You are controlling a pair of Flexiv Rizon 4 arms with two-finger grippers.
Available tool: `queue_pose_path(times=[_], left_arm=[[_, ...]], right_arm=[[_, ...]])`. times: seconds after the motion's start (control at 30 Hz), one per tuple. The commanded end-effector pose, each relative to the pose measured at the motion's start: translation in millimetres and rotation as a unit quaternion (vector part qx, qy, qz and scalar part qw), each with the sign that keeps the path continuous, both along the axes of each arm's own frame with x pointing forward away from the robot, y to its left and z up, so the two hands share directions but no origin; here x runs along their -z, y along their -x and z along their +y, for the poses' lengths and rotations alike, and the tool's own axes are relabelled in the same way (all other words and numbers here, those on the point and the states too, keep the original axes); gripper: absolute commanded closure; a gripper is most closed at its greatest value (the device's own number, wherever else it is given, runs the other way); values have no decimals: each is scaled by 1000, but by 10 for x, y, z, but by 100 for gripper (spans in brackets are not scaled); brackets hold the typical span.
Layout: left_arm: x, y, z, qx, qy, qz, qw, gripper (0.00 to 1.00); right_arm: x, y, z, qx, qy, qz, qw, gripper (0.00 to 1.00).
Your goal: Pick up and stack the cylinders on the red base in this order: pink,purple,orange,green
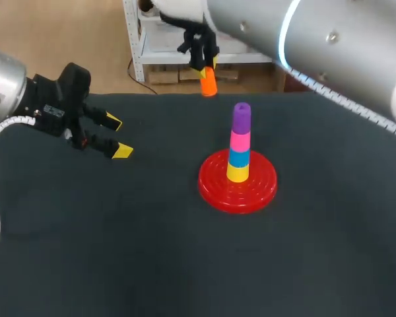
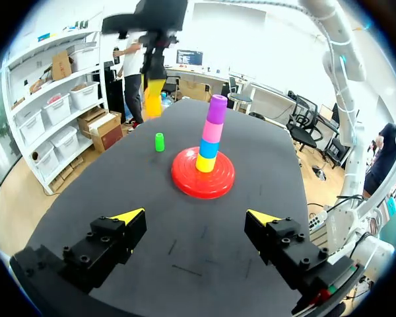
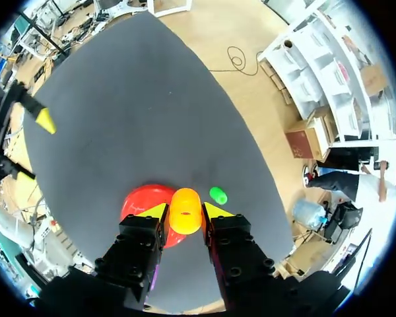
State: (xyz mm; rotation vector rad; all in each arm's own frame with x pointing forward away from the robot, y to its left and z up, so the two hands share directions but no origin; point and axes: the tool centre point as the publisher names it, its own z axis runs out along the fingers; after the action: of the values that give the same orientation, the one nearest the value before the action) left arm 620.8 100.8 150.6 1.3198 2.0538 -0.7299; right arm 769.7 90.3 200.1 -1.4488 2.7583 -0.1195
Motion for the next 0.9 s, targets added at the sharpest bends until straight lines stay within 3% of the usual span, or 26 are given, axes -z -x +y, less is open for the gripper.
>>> queue_pose_path(times=[0.03,0.33,0.9], left_arm=[[11,-6,-1,0,0,0,1000,0],[11,-6,-1,0,0,0,1000,0],[11,-6,-1,0,0,0,1000,0]], right_arm=[[-237,343,-224,-6,-43,-46,998,100],[-470,699,-492,-15,-75,-79,994,100],[-549,968,-607,-31,-131,-78,988,100]])
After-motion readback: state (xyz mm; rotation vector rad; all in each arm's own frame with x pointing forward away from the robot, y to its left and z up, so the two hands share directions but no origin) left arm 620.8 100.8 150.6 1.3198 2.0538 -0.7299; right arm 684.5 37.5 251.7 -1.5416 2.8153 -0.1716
